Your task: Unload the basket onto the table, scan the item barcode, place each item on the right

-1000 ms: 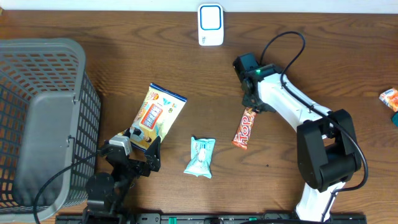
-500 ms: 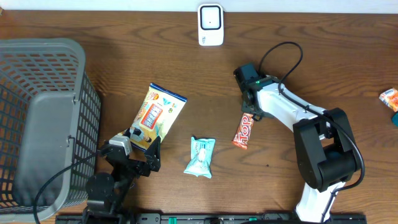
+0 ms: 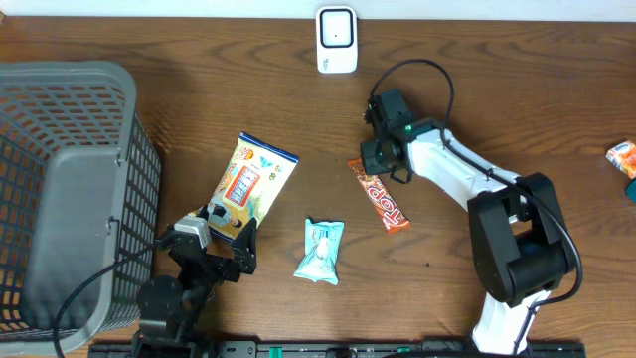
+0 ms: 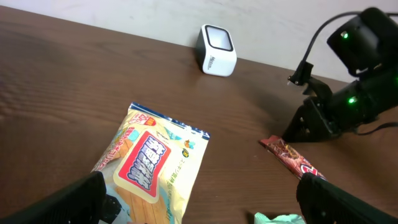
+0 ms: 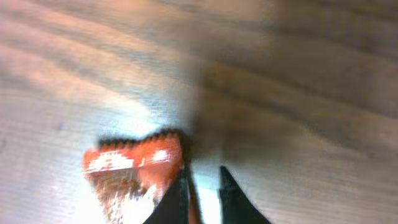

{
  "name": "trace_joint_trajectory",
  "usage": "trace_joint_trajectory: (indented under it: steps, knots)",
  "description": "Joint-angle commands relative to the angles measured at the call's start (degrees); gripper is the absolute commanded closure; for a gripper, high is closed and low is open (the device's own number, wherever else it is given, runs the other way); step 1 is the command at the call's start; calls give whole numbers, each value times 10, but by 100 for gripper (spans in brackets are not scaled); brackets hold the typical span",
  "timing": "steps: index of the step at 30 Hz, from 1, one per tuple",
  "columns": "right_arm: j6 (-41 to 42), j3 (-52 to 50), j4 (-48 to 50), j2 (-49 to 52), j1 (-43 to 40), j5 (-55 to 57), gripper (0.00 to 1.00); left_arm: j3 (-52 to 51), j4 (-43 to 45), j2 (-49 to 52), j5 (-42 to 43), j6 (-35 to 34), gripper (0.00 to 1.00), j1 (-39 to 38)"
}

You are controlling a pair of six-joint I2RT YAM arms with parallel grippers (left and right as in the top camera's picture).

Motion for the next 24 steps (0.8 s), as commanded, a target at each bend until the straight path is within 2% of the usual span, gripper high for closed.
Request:
trace_joint_trajectory:
  steps: [1, 2, 3, 5, 7, 8, 10, 12, 15, 16, 17, 18, 19, 20, 24]
  knots:
    - [-56, 62, -46, -26, 10, -18, 76, -9, -14, -1, 9, 11, 2, 2]
    - [-56, 72, -64, -31, 12, -18, 69, -9, -14, -1, 9, 11, 2, 2]
    - [-56, 81, -85, -38, 17, -17, 57, -9, -14, -1, 9, 11, 2, 2]
    - [-56, 84, -118, -50, 28, -5, 47, -9, -14, -1, 9, 11, 2, 2]
    - [-56, 83, -151, -51, 43, 15, 29, -9, -14, -1, 9, 11, 2, 2]
    - [-56, 77, -166, -50, 52, 31, 26, -9, -14, -1, 9, 11, 2, 2]
    - [-55, 45, -170, -49, 74, 70, 30, -9, -14, -1, 9, 11, 2, 2]
    - [-49, 3, -152, -48, 96, 104, 43, -9, -14, -1, 9, 11, 2, 2]
    - [-50, -47, -116, -48, 118, 122, 44, -9, -14, -1, 9, 11, 2, 2]
    - [-52, -65, -104, -48, 125, 132, 53, -9, -14, -1, 9, 11, 2, 2]
    - [-52, -75, -95, -48, 128, 143, 55, -9, -14, -1, 9, 11, 2, 2]
    - [-51, -81, -94, -48, 130, 152, 61, -9, -14, -1, 9, 11, 2, 2]
    - [-51, -88, -91, -48, 130, 161, 62, -9, -14, -1, 9, 12, 2, 2]
    - [-50, -97, -82, -48, 130, 169, 56, -9, -14, -1, 9, 11, 2, 2]
    - [-45, -132, -40, -47, 127, 199, 46, -9, -14, -1, 9, 11, 2, 2]
